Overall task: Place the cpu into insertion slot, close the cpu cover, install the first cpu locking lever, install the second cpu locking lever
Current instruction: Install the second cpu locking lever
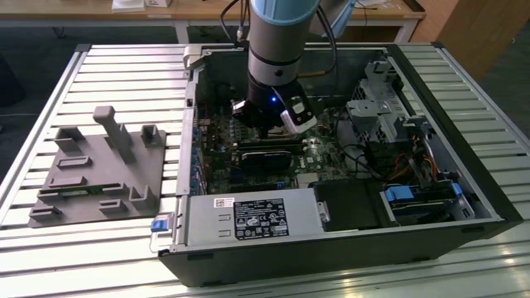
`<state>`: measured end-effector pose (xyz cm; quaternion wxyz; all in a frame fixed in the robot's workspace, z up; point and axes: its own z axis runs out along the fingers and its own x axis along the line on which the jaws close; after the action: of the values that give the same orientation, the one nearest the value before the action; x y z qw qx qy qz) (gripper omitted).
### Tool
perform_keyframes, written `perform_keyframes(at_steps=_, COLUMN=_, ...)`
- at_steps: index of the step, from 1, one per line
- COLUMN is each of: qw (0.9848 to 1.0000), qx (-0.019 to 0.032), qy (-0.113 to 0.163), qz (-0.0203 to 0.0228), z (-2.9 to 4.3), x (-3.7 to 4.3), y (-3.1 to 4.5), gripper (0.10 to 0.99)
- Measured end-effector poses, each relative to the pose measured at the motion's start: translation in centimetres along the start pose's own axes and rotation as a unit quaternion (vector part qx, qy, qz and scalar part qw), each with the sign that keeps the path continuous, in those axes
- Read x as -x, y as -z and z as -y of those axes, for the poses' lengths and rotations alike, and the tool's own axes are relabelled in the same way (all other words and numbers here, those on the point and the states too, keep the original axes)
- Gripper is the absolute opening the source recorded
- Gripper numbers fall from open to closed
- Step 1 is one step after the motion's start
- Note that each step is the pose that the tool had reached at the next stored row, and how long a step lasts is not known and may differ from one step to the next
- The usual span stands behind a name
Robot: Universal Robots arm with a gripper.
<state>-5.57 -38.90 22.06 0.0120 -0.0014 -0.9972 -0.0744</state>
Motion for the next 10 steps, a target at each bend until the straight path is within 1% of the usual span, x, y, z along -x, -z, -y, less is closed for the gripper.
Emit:
perform_keyframes(at_steps=3, qw=1.0, qx=0.0012, qy=0.0, qz=0.0, z=0.06, x=-0.03, y=-0.41, gripper=0.114)
perform_keyframes(at_steps=7, qw=1.0, qx=0.0043, qy=0.0, qz=0.0, z=0.13, x=-0.04, y=-0.88, gripper=0.114)
perform_keyframes(at_steps=9, qw=1.0, qx=0.0071, qy=0.0, qz=-0.0001, z=0.18, x=-0.04, y=-0.98, gripper=0.114)
perform_keyframes(at_steps=10, qw=0.9999, qx=0.0103, qy=0.0, qz=-0.0001, z=0.25, x=-0.04, y=-0.98, gripper=0.114)
